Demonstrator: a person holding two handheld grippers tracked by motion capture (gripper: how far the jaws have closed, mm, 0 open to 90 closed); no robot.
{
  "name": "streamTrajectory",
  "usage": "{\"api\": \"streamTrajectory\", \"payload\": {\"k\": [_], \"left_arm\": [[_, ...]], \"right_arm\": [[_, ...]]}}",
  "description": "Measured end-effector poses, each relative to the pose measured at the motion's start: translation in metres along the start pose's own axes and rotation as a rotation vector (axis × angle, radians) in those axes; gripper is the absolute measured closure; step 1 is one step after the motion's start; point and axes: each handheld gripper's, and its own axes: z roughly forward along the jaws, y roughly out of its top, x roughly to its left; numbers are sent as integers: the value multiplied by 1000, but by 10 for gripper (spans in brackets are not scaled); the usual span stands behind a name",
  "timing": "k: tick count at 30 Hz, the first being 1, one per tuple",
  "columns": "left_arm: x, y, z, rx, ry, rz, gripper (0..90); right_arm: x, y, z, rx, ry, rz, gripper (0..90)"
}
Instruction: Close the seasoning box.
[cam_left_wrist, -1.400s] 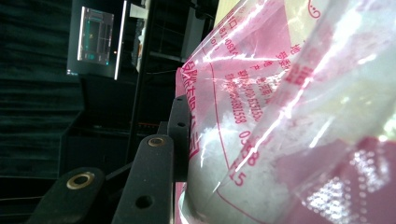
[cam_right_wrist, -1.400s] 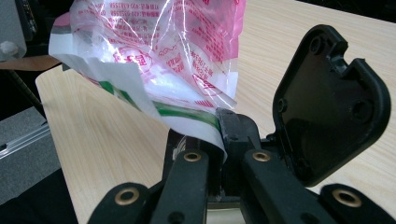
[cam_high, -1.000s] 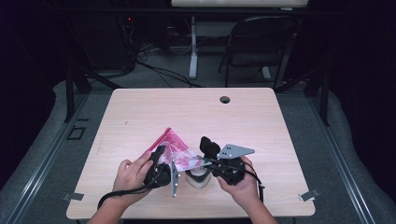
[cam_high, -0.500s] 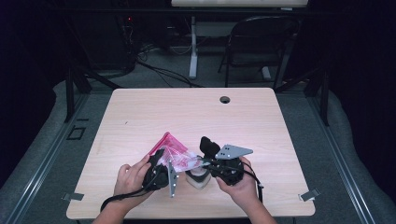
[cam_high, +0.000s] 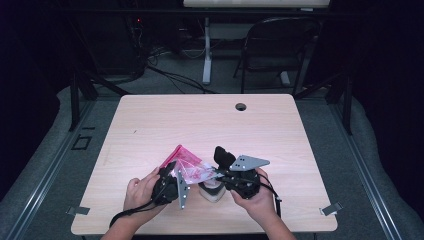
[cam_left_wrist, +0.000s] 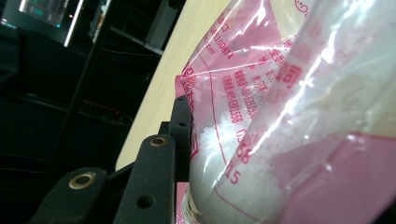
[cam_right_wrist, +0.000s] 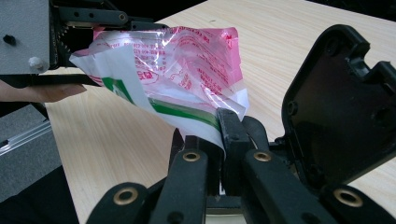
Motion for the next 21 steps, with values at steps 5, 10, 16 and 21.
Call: {"api": "streamTrajectory", "payload": {"k": [5,10,16,21], "left_arm": [[-2,-3,2,-4,-19,-30,722],[-5,-7,3,-13,-31,-69,723],[-6,-12,7,-13,-67,-126,728],[-7,-15,9,-16,-82,-162,729]], "right_arm": [[1,0,1,2,2,-4,894],[1,1,1,7,8,-9,895],[2,3,3,4,12,-12,895],[2,3,5,2,19,-16,892]]}}
